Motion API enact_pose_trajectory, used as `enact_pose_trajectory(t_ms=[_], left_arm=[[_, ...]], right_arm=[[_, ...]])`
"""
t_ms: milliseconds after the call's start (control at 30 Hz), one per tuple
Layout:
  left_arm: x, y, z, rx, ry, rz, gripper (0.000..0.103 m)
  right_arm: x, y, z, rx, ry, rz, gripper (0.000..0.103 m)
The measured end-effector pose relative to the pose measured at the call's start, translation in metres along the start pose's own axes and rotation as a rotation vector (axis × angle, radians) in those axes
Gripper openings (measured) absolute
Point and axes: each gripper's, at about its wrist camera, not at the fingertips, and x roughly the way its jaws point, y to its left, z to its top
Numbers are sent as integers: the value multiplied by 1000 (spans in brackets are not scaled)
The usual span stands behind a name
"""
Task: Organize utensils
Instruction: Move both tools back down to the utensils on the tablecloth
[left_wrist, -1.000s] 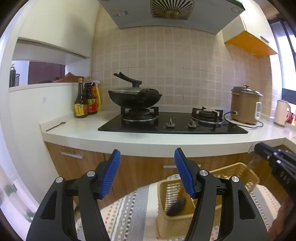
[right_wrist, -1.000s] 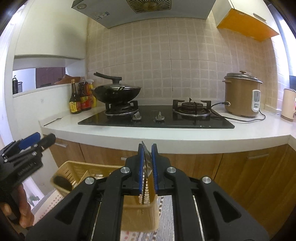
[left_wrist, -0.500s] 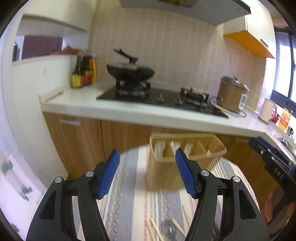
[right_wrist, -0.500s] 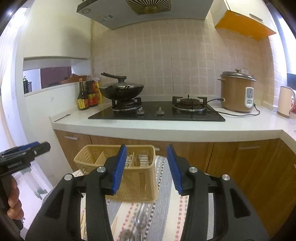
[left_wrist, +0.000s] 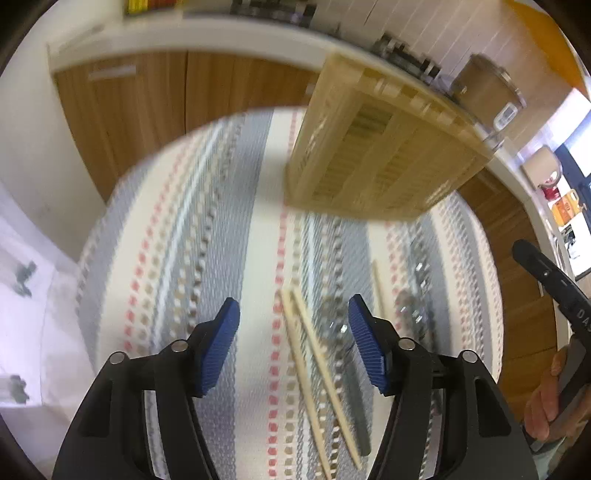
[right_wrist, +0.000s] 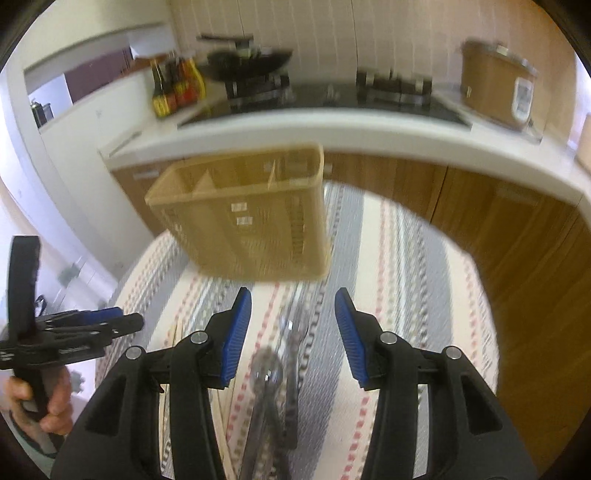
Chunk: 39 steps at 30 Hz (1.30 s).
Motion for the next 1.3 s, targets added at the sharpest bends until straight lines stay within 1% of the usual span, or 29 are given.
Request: enact_pose_trajectory(t_ms=[33,100,167,200,267,367,600,733,800,900,967,1000,1100,1200,1300], left_arm=[[6,2,-2,-3,19,-1,55],[22,6,-6,-13,66,3,44],[33,7,-10,-14,98,6,36],[39,9,-11,-18,107,9,36],[40,8,-11,-10,88,18,36],[42,6,-10,-10,87,17,36],[45,-16,-10,48,61,119,37],[45,-23,-10,60,47,154,36],[45,-26,-10,71,43,159,33],[46,-31,-11,87,40,149,30],[46,-29,-12,86,40,138,29],[46,-28,-12,83,41,135,27],[45,-21,-10,74,50,130,24],[41,-10,-9,64,58,112,19],[39,-2,-7,47,69,83,18]], right_arm=[[5,-1,-1,6,25,2,44],[19,-4,-5,25,87,16,44],[28,-7,-8,36,126,23,44],[33,-8,-9,39,142,24,44],[39,-9,-9,43,160,22,44],[46,-10,-10,45,181,19,44],[56,-11,-8,56,207,19,44],[61,-8,-3,57,220,18,44],[66,-8,0,62,236,9,44],[77,-9,3,76,271,0,44],[85,-10,7,80,292,-3,44],[89,-10,8,82,301,-3,44],[104,-9,15,97,334,6,44],[117,-6,17,82,357,-42,44],[127,-2,17,76,374,-57,44]])
